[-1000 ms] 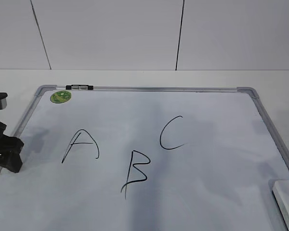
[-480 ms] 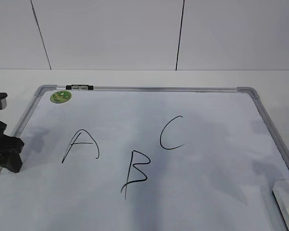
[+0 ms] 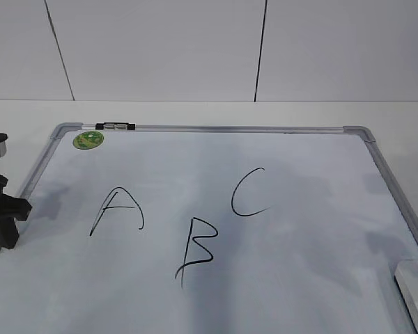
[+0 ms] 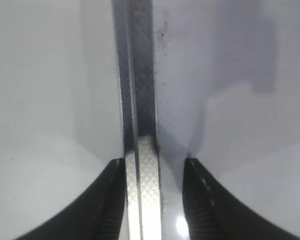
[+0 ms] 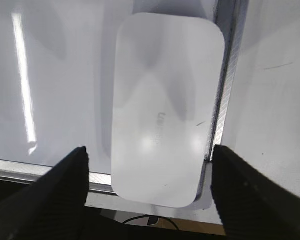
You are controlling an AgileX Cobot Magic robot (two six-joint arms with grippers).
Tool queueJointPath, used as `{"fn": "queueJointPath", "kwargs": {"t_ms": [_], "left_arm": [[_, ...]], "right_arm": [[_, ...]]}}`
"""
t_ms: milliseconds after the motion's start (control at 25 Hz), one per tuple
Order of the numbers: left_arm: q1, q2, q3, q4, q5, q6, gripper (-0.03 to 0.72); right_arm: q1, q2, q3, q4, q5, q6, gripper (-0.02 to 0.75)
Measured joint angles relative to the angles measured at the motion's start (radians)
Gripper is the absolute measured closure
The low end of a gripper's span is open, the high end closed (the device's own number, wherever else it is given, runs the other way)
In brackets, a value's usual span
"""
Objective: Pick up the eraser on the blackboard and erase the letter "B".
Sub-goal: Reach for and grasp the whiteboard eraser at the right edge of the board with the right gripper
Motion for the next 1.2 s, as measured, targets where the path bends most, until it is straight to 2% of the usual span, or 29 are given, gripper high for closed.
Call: {"fn": "queueJointPath", "kwargs": {"t_ms": [1200], "left_arm": [[0.001,0.0,-0.001,0.018,0.002,0.0,0.505]], "right_arm": [[0.0,0.0,0.0,-0.034,-0.087,-0.002,0.158]]}}
